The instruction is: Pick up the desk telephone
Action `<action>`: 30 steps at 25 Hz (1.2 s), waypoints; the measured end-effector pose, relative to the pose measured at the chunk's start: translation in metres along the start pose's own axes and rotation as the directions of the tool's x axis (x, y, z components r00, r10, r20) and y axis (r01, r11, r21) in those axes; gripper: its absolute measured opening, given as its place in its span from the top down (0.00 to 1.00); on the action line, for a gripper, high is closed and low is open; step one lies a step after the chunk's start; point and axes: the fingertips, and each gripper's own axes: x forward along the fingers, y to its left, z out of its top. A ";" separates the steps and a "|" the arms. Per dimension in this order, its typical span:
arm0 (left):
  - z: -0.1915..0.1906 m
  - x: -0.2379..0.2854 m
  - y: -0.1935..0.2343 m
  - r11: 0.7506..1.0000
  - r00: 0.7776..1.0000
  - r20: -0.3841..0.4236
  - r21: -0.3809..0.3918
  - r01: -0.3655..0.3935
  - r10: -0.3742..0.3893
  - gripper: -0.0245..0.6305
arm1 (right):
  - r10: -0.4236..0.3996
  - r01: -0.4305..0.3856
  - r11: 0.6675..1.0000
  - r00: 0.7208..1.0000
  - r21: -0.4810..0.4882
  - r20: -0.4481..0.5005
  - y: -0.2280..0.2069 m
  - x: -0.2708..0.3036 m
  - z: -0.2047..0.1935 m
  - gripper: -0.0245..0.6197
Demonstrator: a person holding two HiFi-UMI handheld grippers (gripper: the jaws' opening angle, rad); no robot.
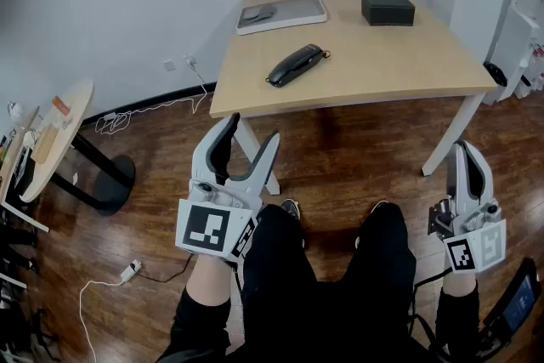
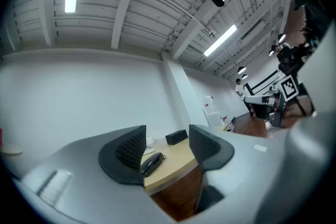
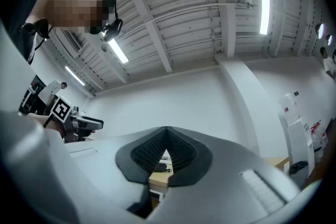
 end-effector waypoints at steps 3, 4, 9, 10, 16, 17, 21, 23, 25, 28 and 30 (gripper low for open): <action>-0.011 0.018 0.012 1.000 0.999 -0.034 0.009 -0.001 0.001 0.57 | 0.005 -0.005 1.000 1.000 -0.003 -0.001 -0.005 0.009 -0.002 0.97; -0.014 0.023 0.017 1.000 0.999 -0.046 0.013 0.003 -0.002 0.56 | 0.005 -0.005 1.000 1.000 -0.004 -0.001 -0.006 0.012 -0.001 0.97; -0.044 0.077 0.043 0.999 0.991 -0.131 0.007 0.040 -0.039 0.53 | 0.008 -0.008 1.000 1.000 0.006 -0.007 -0.027 0.037 -0.016 0.96; -0.053 0.094 0.047 0.999 0.986 -0.157 0.002 0.054 -0.053 0.52 | 0.014 -0.014 1.000 1.000 0.014 -0.011 -0.034 0.045 -0.023 0.96; -0.116 0.172 0.068 0.988 0.925 -0.347 -0.053 0.145 -0.154 0.48 | 0.008 -0.007 0.998 1.000 0.062 -0.020 -0.053 0.080 -0.049 0.96; -0.127 0.181 0.070 0.985 0.908 -0.383 -0.062 0.161 -0.172 0.48 | 0.012 -0.011 0.998 1.000 0.064 -0.020 -0.053 0.085 -0.053 0.96; -0.169 0.214 0.079 0.974 0.821 -0.528 -0.052 0.222 -0.215 0.46 | 0.032 -0.031 0.998 0.999 0.062 -0.020 -0.050 0.106 -0.062 0.96; -0.188 0.228 0.082 0.966 0.772 -0.592 -0.041 0.257 -0.230 0.45 | 0.040 -0.039 0.998 0.999 0.057 -0.023 -0.049 0.116 -0.066 0.96; -0.205 0.239 0.081 0.953 0.720 -0.644 -0.043 0.300 -0.256 0.45 | 0.044 -0.043 0.998 0.999 0.053 -0.025 -0.050 0.124 -0.071 0.96; -0.225 0.253 0.079 0.929 0.638 -0.708 -0.072 0.362 -0.303 0.45 | 0.039 -0.038 0.998 0.999 0.048 -0.029 -0.057 0.134 -0.076 0.96; -0.239 0.260 0.077 0.915 0.574 -0.752 -0.097 0.391 -0.325 0.45 | 0.030 -0.028 0.998 0.999 0.048 -0.032 -0.064 0.141 -0.080 0.96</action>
